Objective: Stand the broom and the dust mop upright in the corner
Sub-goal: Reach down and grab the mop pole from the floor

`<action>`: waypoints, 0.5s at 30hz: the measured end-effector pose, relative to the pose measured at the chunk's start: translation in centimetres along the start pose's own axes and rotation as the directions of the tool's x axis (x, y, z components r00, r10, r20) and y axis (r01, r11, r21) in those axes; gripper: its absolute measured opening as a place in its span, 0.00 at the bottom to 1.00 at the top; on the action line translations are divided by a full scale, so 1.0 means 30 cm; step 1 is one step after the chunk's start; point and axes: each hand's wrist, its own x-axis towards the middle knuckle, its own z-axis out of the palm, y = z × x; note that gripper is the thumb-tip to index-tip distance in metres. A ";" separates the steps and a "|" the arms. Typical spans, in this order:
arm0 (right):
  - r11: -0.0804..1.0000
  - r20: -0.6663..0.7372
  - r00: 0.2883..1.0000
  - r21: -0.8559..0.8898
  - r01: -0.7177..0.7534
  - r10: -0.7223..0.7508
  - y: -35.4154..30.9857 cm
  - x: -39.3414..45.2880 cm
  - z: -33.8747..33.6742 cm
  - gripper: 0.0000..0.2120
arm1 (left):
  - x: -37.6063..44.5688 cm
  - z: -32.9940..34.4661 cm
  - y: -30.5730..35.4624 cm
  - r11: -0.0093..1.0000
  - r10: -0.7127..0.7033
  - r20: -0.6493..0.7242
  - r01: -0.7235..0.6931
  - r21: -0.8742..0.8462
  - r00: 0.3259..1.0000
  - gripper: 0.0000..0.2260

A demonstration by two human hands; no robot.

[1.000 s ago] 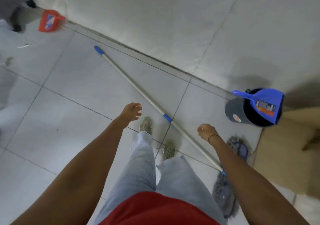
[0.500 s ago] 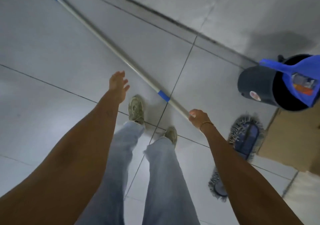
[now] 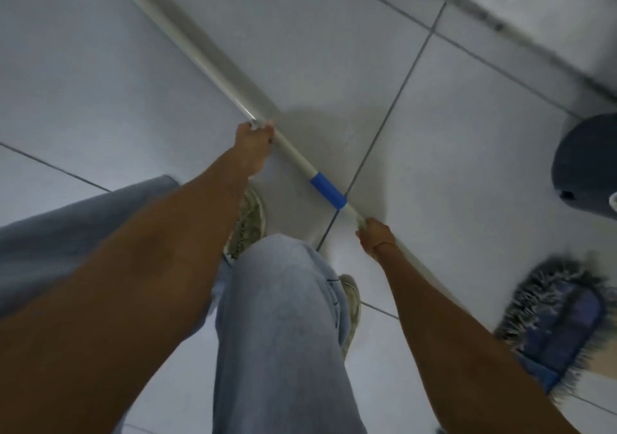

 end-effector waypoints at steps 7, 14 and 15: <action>0.993 -0.076 0.990 -0.036 0.116 -0.118 -0.094 -0.425 -0.185 0.09 | -0.493 -0.101 0.294 0.956 0.211 0.005 -0.205 -0.210 0.977 0.05; 0.967 -0.294 0.948 0.179 0.182 -0.124 -0.064 -1.077 -0.544 0.04 | -1.413 -0.020 0.659 0.824 0.564 0.206 -0.529 -0.203 0.800 0.08; 0.958 -0.337 0.934 0.211 0.194 -0.114 -0.032 -1.180 -0.594 0.05 | -1.548 0.010 0.692 0.800 0.599 0.242 -0.567 -0.196 0.763 0.08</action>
